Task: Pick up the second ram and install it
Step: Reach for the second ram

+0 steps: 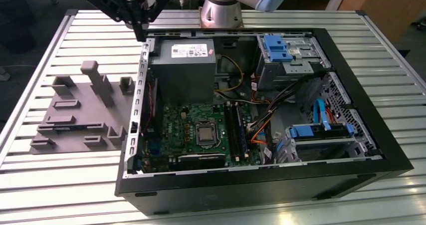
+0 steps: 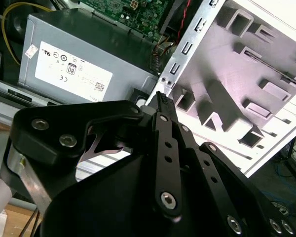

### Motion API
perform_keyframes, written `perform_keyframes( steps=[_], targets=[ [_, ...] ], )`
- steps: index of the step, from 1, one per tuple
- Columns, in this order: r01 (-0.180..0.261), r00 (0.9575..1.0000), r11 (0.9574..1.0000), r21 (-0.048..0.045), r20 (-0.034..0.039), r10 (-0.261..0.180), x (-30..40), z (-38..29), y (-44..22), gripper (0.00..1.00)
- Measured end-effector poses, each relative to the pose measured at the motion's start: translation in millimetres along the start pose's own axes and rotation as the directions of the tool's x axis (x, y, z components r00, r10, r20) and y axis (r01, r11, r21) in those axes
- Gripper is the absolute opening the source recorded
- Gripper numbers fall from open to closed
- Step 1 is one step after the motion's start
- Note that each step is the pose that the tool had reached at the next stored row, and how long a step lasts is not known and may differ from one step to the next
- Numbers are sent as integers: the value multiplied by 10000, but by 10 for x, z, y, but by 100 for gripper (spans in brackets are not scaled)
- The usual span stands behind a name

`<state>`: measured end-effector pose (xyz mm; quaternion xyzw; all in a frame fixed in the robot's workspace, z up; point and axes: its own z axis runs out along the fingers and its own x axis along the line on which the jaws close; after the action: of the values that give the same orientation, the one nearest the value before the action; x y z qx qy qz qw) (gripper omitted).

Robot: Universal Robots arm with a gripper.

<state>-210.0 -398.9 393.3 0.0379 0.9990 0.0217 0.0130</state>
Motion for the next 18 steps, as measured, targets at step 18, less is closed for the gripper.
perform_keyframes(
  steps=[18],
  targets=[
    [0,10000,10000,0,1,0,113,-3,-9,11]
  ],
)
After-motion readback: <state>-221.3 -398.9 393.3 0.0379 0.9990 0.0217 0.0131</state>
